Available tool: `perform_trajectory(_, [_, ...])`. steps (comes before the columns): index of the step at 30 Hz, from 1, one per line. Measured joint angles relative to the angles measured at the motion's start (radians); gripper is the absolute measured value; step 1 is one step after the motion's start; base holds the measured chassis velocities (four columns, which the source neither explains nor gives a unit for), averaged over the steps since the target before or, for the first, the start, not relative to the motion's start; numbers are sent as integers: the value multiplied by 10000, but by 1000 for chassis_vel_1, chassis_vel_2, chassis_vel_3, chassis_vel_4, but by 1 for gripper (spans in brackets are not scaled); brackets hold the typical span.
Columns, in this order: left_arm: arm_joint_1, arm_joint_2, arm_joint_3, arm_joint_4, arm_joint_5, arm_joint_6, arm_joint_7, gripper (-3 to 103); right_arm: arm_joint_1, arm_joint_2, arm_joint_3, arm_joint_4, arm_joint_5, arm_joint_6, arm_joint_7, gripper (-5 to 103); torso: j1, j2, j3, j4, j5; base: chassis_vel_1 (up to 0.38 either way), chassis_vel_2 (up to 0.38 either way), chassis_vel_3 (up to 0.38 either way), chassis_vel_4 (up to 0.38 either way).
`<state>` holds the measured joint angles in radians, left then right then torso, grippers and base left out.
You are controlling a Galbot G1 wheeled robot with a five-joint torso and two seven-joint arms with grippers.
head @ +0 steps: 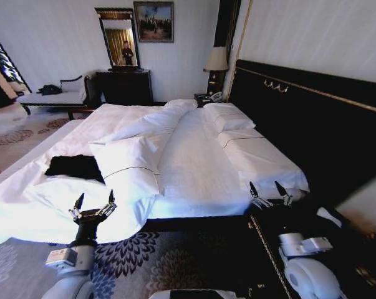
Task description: Fold the clothes on the bed.
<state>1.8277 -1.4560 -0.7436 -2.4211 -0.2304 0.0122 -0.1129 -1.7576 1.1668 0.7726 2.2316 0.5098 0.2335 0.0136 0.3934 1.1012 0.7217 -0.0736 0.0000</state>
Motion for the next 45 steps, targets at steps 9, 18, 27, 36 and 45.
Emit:
perform_trajectory(9, [-131,-141,20,199,83,31,-42,100,53,-427,-3,-120,-67,-387,478,100,-26,12,-9,1,0,11,-20,-19,19])
perform_trajectory(18, [204,-118,281,-96,-188,471,247,100,103,-640,-154,-218,-18,-428,505,100,-9,4,-3,3,1,-16,17,18,-17])
perform_trajectory(27, [-214,650,232,-233,-1337,704,1409,100,349,-1154,-242,-385,207,-396,349,100,-8,4,-2,2,0,-37,36,45,-46])
perform_trajectory(36, [-229,571,270,-300,-1205,559,1667,100,449,-1381,-208,-453,400,-432,164,100,-13,4,-5,2,1,0,0,0,0])
perform_trajectory(45, [-24,400,407,-427,-961,429,1652,100,462,-1386,-186,-453,533,-549,303,100,-13,4,-5,2,0,0,0,0,0])
